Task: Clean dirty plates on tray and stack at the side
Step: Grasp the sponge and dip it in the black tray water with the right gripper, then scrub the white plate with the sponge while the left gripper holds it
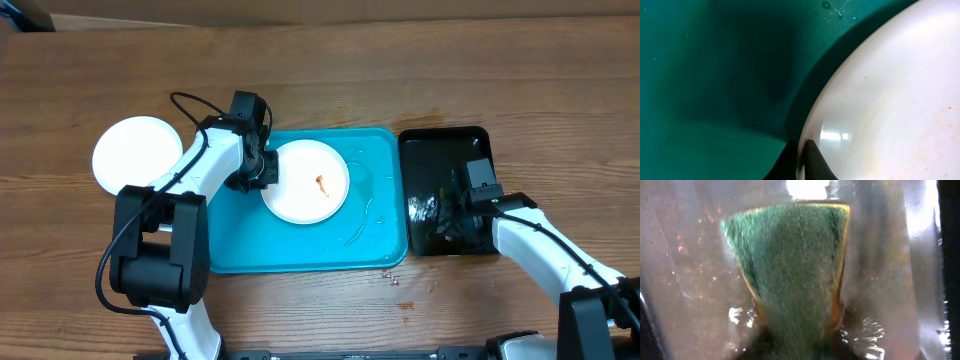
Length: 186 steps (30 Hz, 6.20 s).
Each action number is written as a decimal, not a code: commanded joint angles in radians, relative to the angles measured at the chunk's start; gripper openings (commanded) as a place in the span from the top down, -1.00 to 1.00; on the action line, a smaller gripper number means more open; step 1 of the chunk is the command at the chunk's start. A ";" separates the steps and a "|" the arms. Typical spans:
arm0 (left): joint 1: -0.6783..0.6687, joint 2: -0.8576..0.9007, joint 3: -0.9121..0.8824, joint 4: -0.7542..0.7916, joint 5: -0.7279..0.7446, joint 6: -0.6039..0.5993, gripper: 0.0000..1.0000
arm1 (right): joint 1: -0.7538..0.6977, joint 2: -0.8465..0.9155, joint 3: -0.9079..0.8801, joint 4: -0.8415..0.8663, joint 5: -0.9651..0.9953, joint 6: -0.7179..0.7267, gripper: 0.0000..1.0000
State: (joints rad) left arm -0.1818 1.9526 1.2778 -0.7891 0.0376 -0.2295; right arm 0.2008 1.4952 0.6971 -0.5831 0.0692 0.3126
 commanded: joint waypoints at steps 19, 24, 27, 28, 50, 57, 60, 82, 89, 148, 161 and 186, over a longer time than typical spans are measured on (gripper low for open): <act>0.003 0.029 -0.032 0.004 -0.039 0.005 0.77 | 0.000 0.038 0.048 0.076 0.069 -0.051 -0.53; 0.004 0.029 -0.032 0.004 -0.039 0.005 0.77 | 0.000 0.089 0.029 0.180 0.068 -0.051 0.51; 0.004 0.029 -0.032 0.003 -0.045 0.005 0.79 | 0.000 0.089 0.029 0.216 0.069 -0.050 0.92; 0.004 0.029 -0.032 0.002 -0.048 0.005 0.79 | 0.000 0.089 0.029 0.231 0.069 -0.050 0.92; 0.005 0.029 -0.032 0.001 -0.048 0.005 0.77 | 0.000 0.089 0.149 0.162 0.037 -0.051 -0.29; 0.005 0.029 -0.032 0.001 -0.048 0.005 0.68 | 0.000 0.089 0.246 -0.040 0.015 -0.051 -0.59; 0.005 0.029 -0.032 0.001 -0.048 0.005 0.67 | 0.000 0.089 0.237 -0.114 0.014 -0.050 -0.56; 0.005 0.029 -0.032 0.020 -0.011 0.004 0.04 | 0.002 0.082 0.389 -0.364 0.008 -0.051 0.92; 0.004 0.029 -0.032 0.027 -0.011 -0.011 0.86 | 0.002 0.083 0.388 -0.392 0.008 -0.051 0.92; -0.002 0.029 -0.032 -0.011 0.111 -0.074 0.92 | 0.002 0.084 0.550 -0.516 -0.377 -0.006 0.92; -0.023 0.029 -0.033 -0.016 0.166 -0.074 0.92 | 0.314 0.098 0.552 -0.230 -0.172 0.116 0.92; -0.068 0.029 -0.032 0.004 0.162 -0.073 0.92 | 0.531 0.355 0.552 -0.078 0.225 0.190 0.31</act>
State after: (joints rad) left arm -0.2428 1.9514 1.2625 -0.7883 0.2031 -0.2901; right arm 0.7338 1.8561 1.2232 -0.6533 0.2790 0.4835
